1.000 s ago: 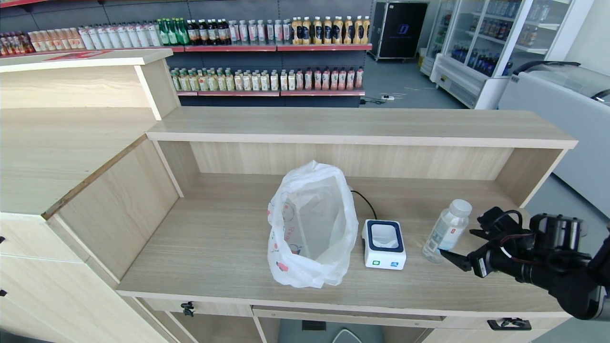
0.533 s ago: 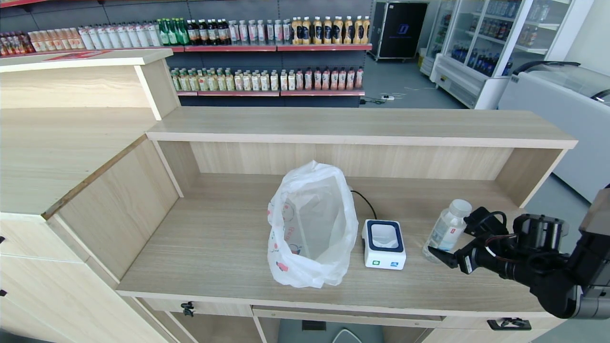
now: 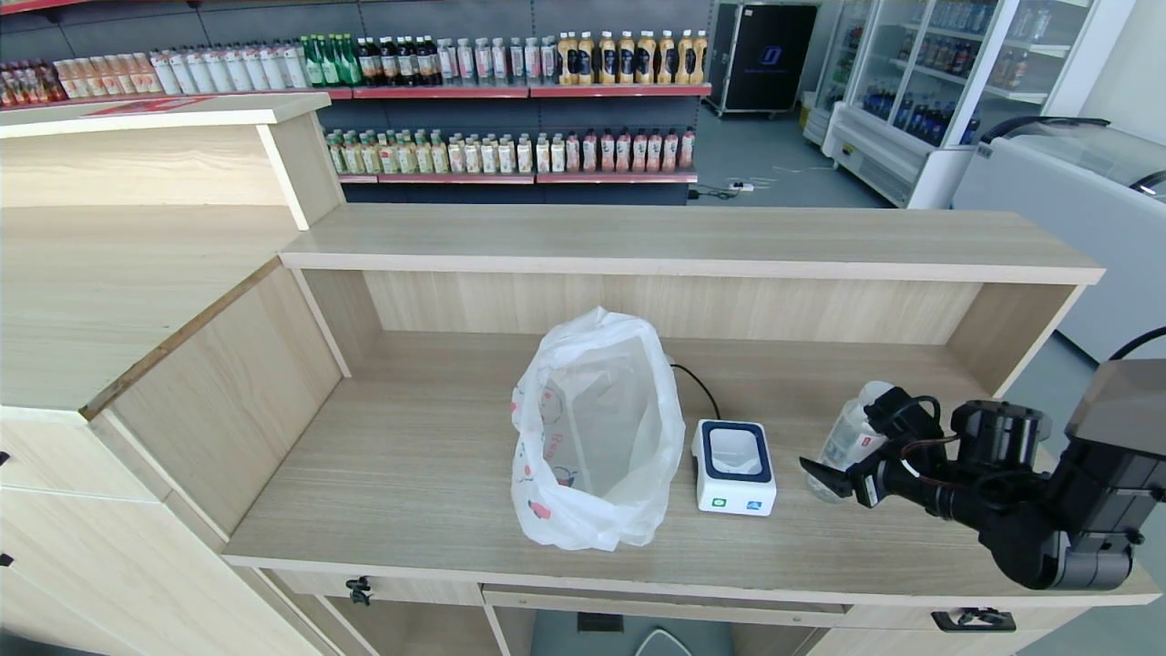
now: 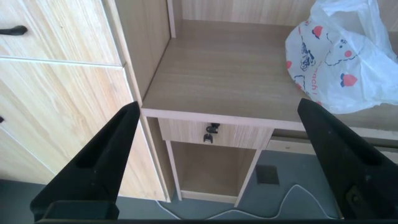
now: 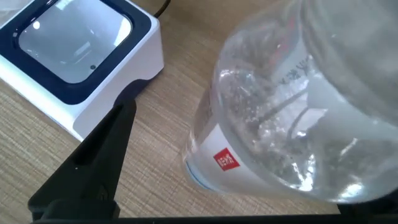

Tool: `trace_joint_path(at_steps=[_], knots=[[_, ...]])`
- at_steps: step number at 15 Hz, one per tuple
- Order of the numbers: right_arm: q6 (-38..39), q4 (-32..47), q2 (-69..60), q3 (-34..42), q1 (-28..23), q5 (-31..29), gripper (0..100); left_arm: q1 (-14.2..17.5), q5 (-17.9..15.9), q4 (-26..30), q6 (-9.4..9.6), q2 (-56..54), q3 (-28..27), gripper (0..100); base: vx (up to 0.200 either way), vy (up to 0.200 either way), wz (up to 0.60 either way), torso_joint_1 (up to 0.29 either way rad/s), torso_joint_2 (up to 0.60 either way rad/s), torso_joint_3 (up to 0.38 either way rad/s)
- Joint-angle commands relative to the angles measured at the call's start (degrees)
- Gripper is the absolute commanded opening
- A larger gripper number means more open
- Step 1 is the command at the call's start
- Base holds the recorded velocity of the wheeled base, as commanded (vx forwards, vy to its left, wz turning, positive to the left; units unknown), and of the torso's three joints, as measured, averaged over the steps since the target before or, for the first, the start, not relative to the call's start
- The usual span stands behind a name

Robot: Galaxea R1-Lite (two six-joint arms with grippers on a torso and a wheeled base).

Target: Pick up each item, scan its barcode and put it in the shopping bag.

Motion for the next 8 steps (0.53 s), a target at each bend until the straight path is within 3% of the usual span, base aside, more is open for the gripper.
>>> trace_joint_path(at_steps=[1,8], knots=[[1.1,0.0,0.9,-1.1,0.9,0.1,100,0.0,0.0,0.0,-0.01,0.0,0.0,100,0.000,0.000,0.00,0.000,0.00,0.000],[3.0,-1.7,2.3,-3.5,2.6,2.3,100,0.0,0.0,0.0,-0.01,0.0,0.0,100,0.000,0.000,0.00,0.000,0.00,0.000]])
